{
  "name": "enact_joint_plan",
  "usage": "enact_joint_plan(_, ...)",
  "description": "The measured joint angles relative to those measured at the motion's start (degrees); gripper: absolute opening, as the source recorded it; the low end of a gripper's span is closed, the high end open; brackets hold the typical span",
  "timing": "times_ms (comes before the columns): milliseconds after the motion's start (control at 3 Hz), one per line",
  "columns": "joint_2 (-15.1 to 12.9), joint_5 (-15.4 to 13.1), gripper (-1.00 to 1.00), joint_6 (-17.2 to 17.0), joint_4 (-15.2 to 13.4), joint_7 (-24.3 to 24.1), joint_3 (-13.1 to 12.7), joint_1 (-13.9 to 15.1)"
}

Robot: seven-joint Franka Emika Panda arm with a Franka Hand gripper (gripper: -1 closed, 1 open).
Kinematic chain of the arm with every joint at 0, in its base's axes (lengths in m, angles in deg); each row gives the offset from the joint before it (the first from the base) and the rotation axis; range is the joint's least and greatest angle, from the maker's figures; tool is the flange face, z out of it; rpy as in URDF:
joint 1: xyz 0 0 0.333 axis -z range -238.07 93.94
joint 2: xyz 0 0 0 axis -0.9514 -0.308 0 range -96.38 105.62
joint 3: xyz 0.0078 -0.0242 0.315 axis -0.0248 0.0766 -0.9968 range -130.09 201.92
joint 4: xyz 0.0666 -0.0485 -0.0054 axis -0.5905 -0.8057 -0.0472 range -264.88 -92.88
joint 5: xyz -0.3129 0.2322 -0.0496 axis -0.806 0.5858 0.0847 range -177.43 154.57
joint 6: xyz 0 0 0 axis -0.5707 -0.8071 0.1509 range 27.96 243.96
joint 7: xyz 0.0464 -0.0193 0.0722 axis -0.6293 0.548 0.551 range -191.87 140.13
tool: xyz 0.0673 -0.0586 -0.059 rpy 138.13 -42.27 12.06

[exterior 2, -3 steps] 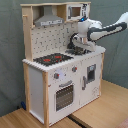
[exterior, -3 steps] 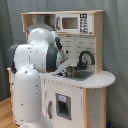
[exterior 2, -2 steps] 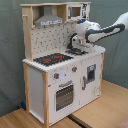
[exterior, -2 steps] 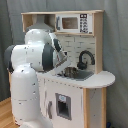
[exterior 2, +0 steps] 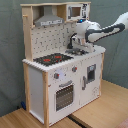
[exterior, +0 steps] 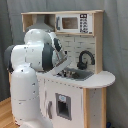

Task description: Play with the kitchen

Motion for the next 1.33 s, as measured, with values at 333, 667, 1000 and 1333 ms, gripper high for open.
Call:
enact_joint_plan(333,0.6,0.4,1.0,-0.8,4.9,1.7,-1.7,0.0)
enact_joint_plan(667,0.6,0.3,1.0,-4.6,8.9,1.7,-4.2,-0.1)
enact_joint_plan(1000,0.6,-0.9,1.0,-7.5,11.1,0.6,-9.1,-0.1)
enact_joint_plan(1333,0.6,-3.2,1.0,-10.1,12.7,-1.5,-13.3,-0.1)
